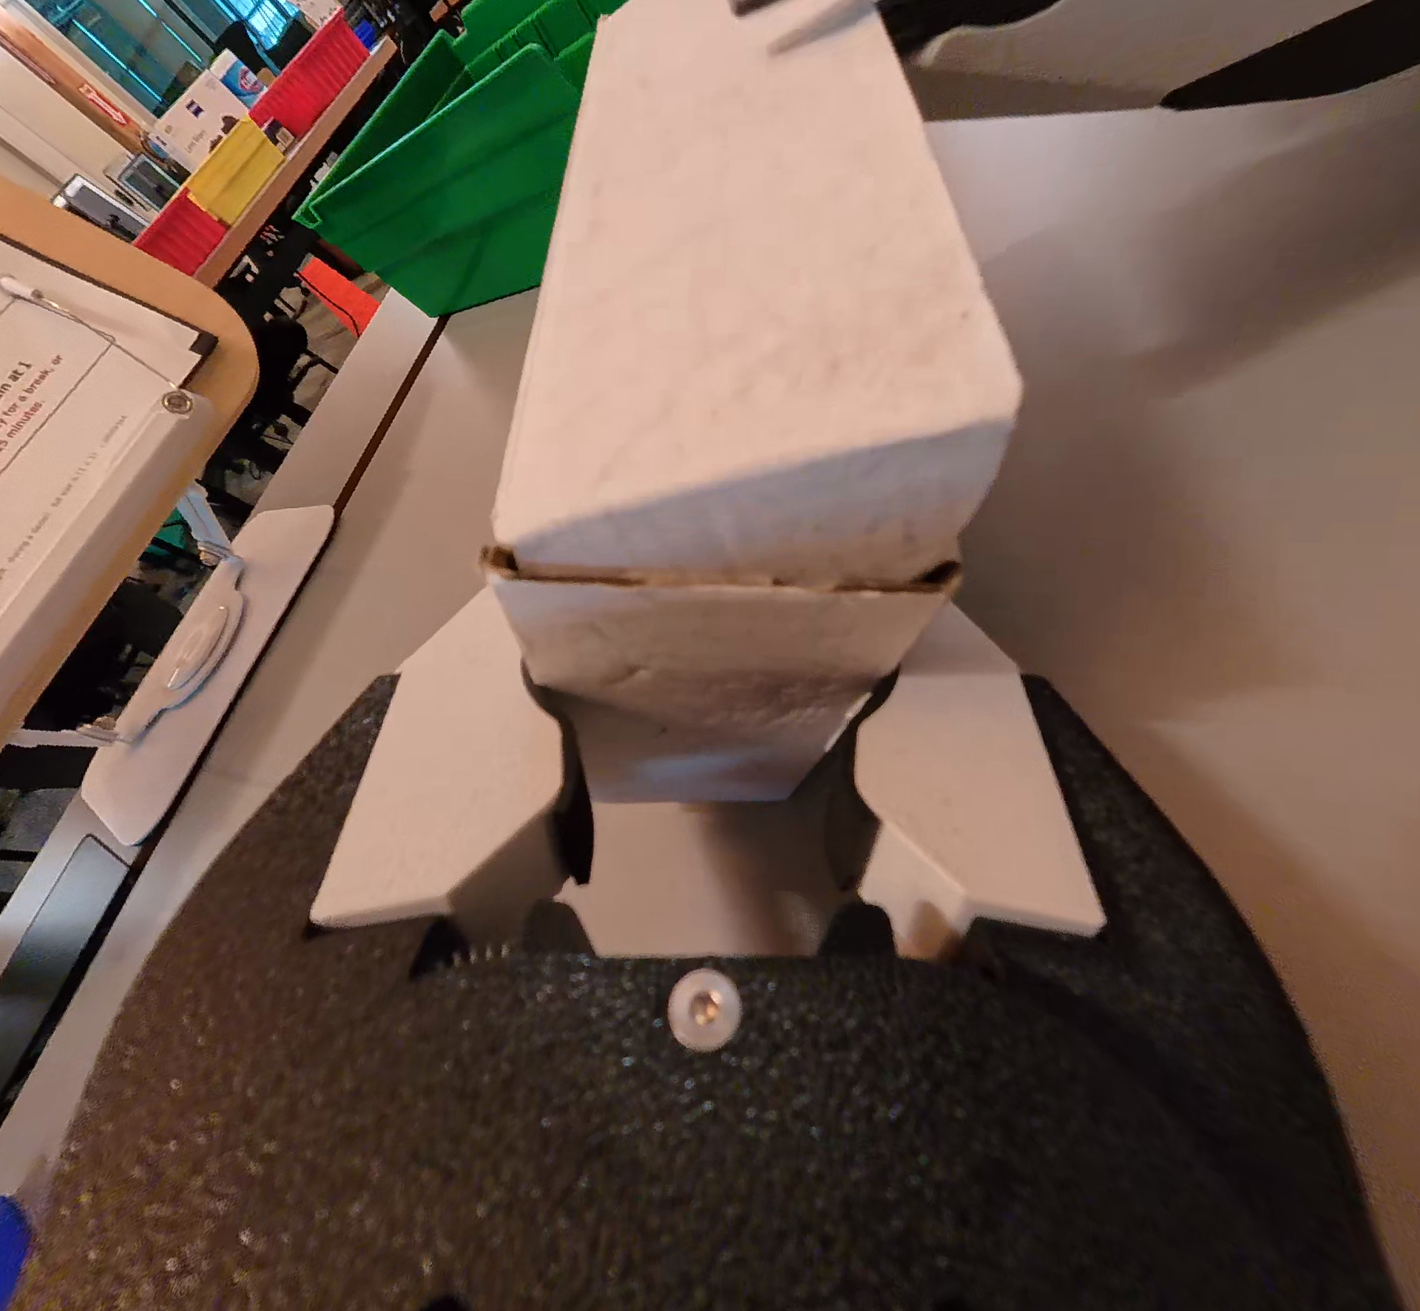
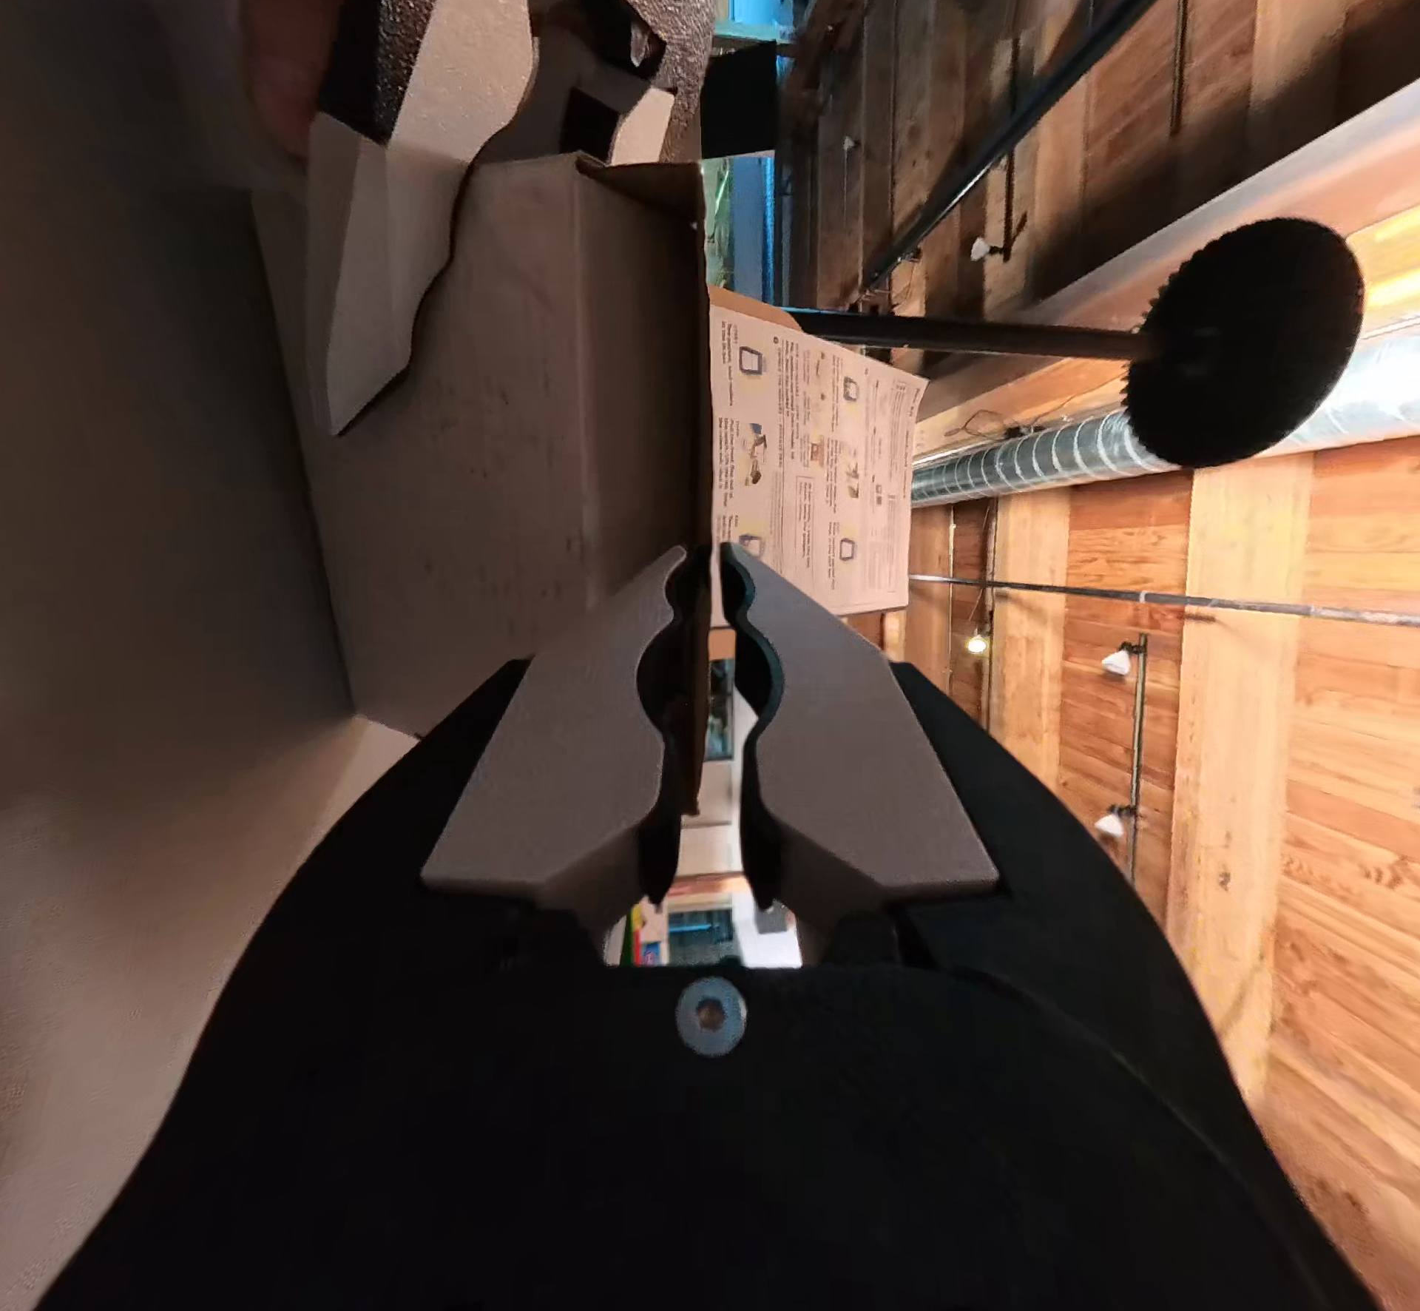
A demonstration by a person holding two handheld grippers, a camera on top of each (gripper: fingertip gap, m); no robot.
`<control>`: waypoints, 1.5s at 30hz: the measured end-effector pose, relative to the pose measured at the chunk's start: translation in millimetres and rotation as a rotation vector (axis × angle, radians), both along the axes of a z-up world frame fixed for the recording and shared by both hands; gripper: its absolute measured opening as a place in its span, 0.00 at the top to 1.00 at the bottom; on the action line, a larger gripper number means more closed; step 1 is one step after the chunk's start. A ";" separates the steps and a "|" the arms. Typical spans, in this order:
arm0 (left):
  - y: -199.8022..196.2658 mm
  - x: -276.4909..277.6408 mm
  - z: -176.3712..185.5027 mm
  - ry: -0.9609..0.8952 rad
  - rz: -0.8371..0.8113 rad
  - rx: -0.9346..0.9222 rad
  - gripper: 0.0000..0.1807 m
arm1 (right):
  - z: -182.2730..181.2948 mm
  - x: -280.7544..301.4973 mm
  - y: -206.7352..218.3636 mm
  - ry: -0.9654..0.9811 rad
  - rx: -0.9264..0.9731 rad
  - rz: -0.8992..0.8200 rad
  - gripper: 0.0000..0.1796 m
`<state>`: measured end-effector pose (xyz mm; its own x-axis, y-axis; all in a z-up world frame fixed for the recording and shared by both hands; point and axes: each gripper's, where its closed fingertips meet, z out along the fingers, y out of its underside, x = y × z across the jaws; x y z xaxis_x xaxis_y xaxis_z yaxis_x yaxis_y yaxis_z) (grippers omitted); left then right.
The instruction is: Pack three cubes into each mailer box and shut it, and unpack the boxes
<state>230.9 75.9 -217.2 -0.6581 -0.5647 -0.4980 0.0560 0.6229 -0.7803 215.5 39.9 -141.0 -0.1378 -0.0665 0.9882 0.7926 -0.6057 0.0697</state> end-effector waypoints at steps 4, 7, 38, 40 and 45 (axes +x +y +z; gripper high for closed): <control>-1.5 -1.9 -0.4 -0.045 -0.006 0.037 0.60 | -4.6 0.9 4.4 -0.092 -0.071 -0.007 1.00; -1.3 -1.9 -0.4 -0.060 -0.006 0.046 0.60 | -1.8 -0.3 2.9 0.104 -0.060 0.007 1.00; -15.9 -76.5 69.8 -0.421 0.232 0.364 1.00 | 12.5 -29.5 3.4 0.876 -0.334 -0.125 0.99; -19.5 -62.8 77.5 -0.464 0.282 0.426 1.00 | 12.6 -33.4 4.5 0.902 -0.353 -0.119 1.00; -11.9 -42.6 72.4 -0.448 0.394 0.526 1.00 | 21.1 -37.9 10.7 0.956 -0.361 -0.070 1.00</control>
<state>188.4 64.0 -144.7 -0.1331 -0.3311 -0.9342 -0.0062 0.9428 -0.3333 177.6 50.5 -119.9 0.7260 0.2351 0.6462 0.5763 -0.7207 -0.3853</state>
